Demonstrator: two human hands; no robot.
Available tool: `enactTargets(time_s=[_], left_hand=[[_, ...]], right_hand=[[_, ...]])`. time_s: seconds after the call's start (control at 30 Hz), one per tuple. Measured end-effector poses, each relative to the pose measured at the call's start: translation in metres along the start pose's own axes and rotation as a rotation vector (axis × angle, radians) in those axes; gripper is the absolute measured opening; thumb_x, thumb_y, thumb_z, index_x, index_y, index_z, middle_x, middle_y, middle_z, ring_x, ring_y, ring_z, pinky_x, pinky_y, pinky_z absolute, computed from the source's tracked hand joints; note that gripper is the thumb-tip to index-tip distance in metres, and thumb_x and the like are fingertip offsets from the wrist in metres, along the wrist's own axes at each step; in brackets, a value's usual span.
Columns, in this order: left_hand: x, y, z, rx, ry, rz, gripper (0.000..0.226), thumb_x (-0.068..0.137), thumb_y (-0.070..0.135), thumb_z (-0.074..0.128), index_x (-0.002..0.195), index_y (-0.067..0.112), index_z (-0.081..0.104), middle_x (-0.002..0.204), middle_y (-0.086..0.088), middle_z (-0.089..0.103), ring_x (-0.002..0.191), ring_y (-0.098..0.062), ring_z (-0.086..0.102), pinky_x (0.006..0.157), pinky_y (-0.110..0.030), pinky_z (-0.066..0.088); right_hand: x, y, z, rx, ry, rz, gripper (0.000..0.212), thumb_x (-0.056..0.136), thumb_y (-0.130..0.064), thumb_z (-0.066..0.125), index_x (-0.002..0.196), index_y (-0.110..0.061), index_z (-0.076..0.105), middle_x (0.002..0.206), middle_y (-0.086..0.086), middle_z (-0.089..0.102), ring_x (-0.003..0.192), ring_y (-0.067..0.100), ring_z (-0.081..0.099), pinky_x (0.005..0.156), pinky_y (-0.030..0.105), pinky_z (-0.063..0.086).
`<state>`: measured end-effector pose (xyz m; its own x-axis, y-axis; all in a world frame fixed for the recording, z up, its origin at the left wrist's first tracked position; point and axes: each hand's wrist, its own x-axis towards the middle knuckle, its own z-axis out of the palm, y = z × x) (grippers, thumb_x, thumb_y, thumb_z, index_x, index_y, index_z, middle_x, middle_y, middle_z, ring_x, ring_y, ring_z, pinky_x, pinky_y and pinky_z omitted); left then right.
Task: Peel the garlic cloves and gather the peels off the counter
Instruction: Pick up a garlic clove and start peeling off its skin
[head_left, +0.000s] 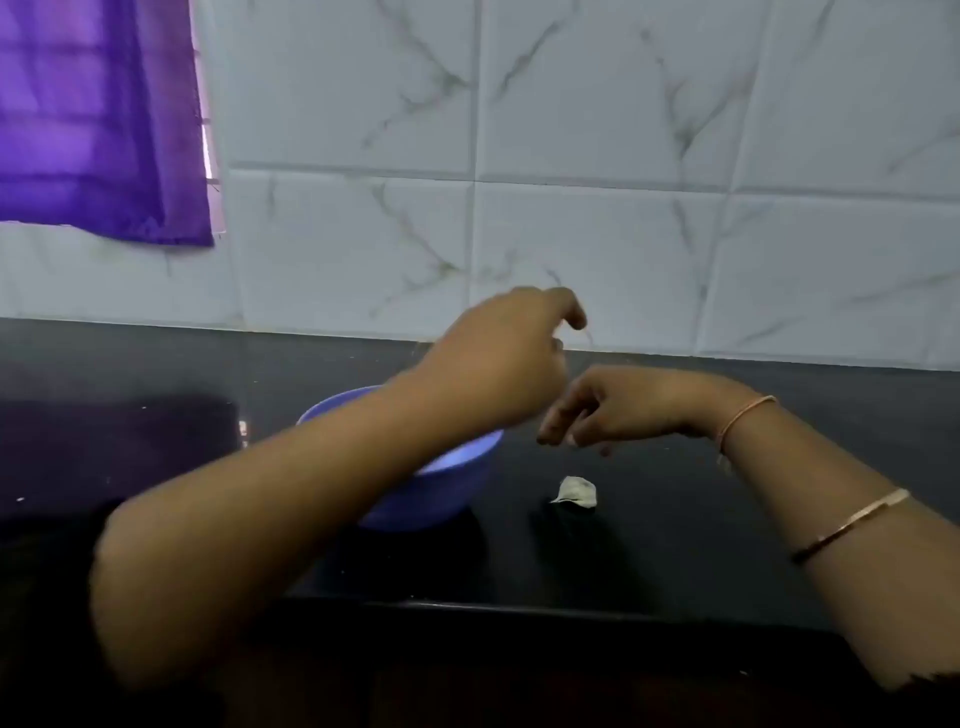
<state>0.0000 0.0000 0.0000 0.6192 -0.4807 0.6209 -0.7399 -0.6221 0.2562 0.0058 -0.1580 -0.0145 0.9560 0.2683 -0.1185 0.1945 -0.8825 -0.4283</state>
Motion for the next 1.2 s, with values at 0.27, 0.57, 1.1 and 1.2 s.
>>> enactTargets(time_s=[0.27,0.57,1.1,1.2], left_hand=[[-0.017,0.013,0.056,-0.1,-0.029,-0.027,0.071,0.083,0.002,0.046,0.147,0.02,0.019,0.147,-0.002,0.031,0.129,-0.021,0.037,0.094,-0.024,0.031],[-0.024,-0.014,0.098,-0.445,-0.136,-0.357,0.062,0.088,0.003,0.045,0.145,0.014,0.024,0.148,-0.007,0.031,0.136,-0.02,0.031,0.111,-0.031,0.027],[-0.002,-0.034,0.119,-1.02,0.169,-0.755,0.023,0.1,0.025,0.035,0.109,0.017,0.054,0.104,-0.009,0.064,0.1,-0.023,0.06,0.093,-0.042,0.049],[-0.001,-0.037,0.12,-1.056,0.177,-0.747,0.024,0.099,0.03,0.038,0.101,0.014,0.056,0.1,-0.01,0.066,0.096,-0.024,0.063,0.089,-0.042,0.052]], right_hand=[[-0.012,0.012,0.014,0.103,-0.166,0.014,0.02,0.08,-0.009,0.067,0.071,-0.026,0.064,0.071,-0.012,0.066,0.071,0.009,0.058,0.068,0.027,0.048],[0.008,0.021,0.019,0.083,0.006,-0.005,0.014,0.077,-0.004,0.064,0.082,-0.016,0.058,0.087,0.013,0.064,0.063,0.019,0.054,0.063,0.032,0.045],[0.033,0.044,0.023,0.704,0.3,-0.18,0.039,0.071,0.012,0.068,0.101,-0.011,0.059,0.098,0.008,0.064,0.08,0.015,0.063,0.081,0.032,0.054],[0.034,0.043,0.025,0.734,0.335,-0.188,0.033,0.071,0.013,0.067,0.096,-0.008,0.061,0.092,0.006,0.067,0.079,0.013,0.065,0.079,0.025,0.055]])
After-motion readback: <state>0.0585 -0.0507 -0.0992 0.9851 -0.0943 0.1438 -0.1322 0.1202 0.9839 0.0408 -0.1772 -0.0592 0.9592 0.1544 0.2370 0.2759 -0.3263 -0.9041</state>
